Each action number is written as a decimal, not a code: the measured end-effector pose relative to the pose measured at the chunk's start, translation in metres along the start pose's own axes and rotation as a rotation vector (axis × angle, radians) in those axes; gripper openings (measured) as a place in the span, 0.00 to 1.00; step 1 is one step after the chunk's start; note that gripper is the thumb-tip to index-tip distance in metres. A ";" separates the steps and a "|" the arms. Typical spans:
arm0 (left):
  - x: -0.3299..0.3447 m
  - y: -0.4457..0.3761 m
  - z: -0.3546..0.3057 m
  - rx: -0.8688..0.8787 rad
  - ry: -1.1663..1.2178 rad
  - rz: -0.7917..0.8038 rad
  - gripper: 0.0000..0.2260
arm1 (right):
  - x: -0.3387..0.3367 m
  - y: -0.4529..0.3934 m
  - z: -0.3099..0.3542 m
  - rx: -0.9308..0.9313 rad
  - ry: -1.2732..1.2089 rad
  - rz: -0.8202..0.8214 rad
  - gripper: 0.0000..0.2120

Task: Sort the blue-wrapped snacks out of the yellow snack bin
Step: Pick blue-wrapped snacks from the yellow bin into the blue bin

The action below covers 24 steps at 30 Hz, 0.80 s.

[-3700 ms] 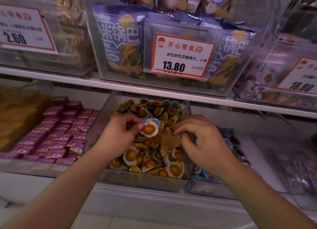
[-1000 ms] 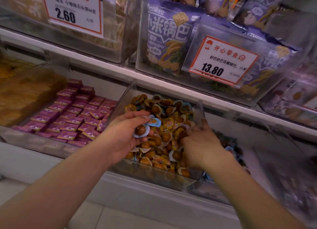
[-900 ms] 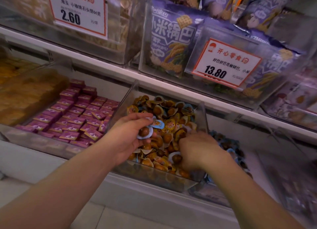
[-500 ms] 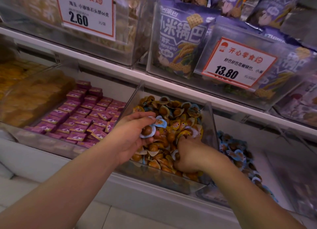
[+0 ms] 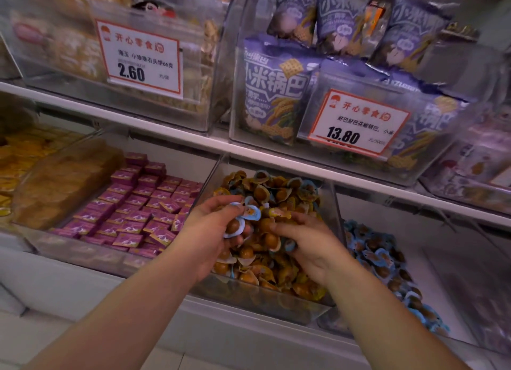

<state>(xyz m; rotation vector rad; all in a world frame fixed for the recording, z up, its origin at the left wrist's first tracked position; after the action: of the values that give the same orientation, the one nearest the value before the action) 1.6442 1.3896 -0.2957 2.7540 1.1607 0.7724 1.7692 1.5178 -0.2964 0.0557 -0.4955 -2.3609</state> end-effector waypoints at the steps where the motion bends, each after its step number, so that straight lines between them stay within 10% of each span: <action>1: -0.002 0.000 0.000 0.026 -0.038 -0.018 0.07 | -0.002 -0.001 0.002 0.014 -0.026 0.022 0.16; 12: -0.006 -0.005 0.000 0.136 -0.153 -0.031 0.06 | -0.022 0.004 0.028 -0.403 0.761 -0.140 0.19; 17: -0.005 0.000 -0.013 0.191 -0.113 0.021 0.07 | -0.021 0.007 0.034 -0.483 0.494 -0.224 0.12; 24: -0.023 0.011 -0.038 0.465 -0.364 -0.026 0.05 | 0.037 0.014 -0.004 -0.618 0.944 0.048 0.14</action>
<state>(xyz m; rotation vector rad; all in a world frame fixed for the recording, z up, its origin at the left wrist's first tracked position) 1.6205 1.3604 -0.2697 3.0371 1.4300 -0.0234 1.7517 1.4825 -0.2916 0.7998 0.6647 -2.0377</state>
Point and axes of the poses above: each hand's wrist, its own y-axis away from the middle knuckle, its own x-axis out of the palm, z = x × y, the point moved 3 cm from there along -y, towards the middle knuckle
